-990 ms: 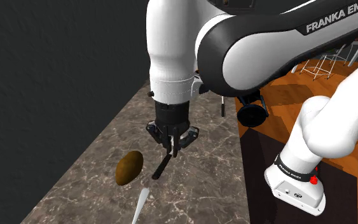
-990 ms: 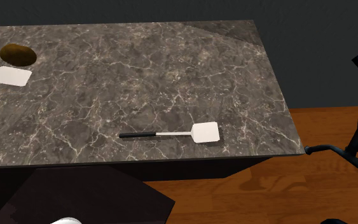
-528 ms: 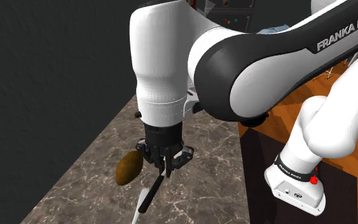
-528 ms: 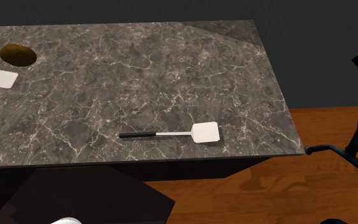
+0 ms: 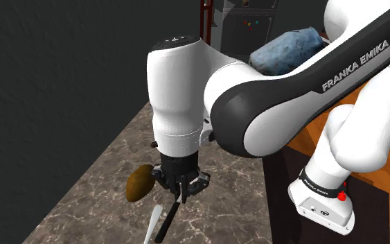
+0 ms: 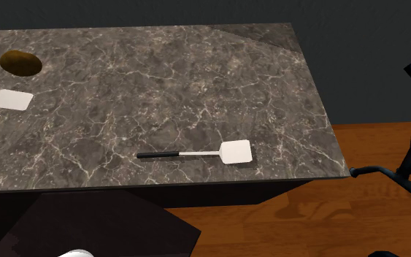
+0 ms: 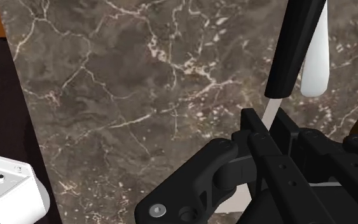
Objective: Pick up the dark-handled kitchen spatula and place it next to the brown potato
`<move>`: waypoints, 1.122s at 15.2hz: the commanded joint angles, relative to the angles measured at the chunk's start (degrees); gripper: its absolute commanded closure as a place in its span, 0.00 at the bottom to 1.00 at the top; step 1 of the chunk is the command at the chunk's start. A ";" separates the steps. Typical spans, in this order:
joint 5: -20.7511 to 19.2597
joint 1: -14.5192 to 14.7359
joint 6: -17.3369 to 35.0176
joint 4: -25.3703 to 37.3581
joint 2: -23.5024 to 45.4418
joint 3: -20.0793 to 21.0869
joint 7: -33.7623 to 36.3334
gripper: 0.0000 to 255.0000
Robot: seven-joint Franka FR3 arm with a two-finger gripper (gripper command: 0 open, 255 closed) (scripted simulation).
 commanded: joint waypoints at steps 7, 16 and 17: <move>-2.34 -0.19 6.59 -3.48 3.80 1.13 1.56 1.00; -5.38 -0.26 11.79 -5.69 7.66 1.71 3.62 1.00; -5.38 -0.26 11.79 -5.69 7.66 1.71 3.62 1.00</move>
